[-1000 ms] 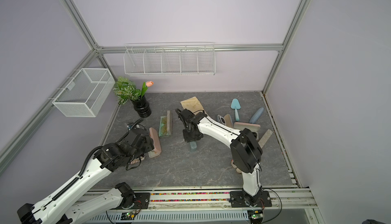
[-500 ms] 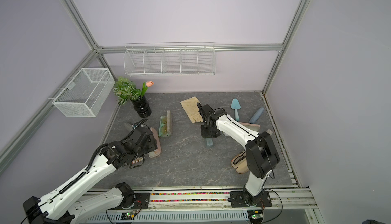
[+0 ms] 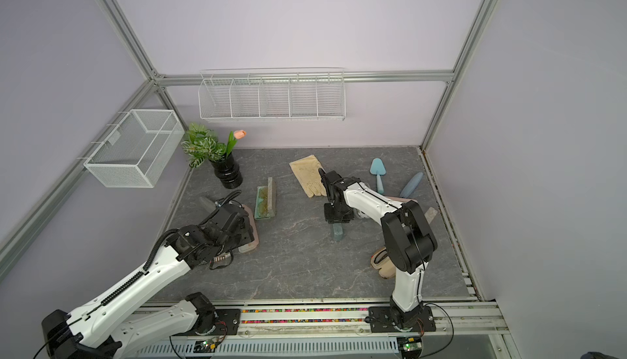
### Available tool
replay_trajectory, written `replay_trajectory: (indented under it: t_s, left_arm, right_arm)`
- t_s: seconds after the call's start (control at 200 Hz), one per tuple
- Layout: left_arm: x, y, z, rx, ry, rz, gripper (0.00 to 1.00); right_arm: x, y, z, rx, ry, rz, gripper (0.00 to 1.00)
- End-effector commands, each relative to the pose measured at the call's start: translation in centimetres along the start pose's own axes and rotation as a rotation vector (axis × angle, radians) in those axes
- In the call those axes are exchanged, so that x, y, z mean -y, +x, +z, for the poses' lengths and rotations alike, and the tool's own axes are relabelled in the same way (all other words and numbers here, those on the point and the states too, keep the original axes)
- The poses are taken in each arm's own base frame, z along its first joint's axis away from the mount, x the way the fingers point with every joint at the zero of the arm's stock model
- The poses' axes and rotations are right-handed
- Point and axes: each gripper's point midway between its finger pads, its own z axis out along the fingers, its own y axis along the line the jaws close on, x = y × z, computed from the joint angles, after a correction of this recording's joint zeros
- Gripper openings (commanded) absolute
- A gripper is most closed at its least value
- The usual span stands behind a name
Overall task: Close the glasses case
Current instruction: Place the glasses case at the center of the board, then move the glasses case to the center of the board.
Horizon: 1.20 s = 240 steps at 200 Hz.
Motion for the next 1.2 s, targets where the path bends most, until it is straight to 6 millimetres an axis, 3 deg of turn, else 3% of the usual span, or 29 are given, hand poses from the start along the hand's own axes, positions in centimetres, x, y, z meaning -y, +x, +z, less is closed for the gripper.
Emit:
replay_trajectory:
  t_s: [0.0, 0.39, 0.61, 0.885, 1.075, 1.195]
  left_arm:
    - [-0.5, 0.4, 0.6, -0.018, -0.029, -0.003, 0.59]
    - [-2.1, 0.5, 3.2, -0.033, -0.122, -0.007, 0.67]
    - [-3.5, -0.4, 5.7, -0.056, -0.173, -0.024, 0.67]
    - [-2.5, -0.7, 8.8, -0.098, -0.185, 0.015, 0.67]
    - [-2.0, -0.6, 10.2, -0.120, -0.185, 0.028, 0.56]
    - [-1.6, -0.3, 10.7, -0.147, -0.180, 0.027, 0.42]
  right_arm:
    - [-0.5, -1.0, -0.1, 0.018, -0.027, -0.012, 0.36]
    - [-0.7, -1.3, -3.0, 0.072, -0.048, -0.022, 0.57]
    - [-0.5, -1.0, -6.2, 0.131, -0.057, -0.026, 0.59]
    - [-0.1, -0.7, -9.6, 0.200, -0.068, -0.031, 0.60]
    - [0.3, -0.3, -10.6, 0.226, -0.066, -0.033, 0.60]
    - [0.5, 0.0, -11.0, 0.236, -0.065, -0.031, 0.60]
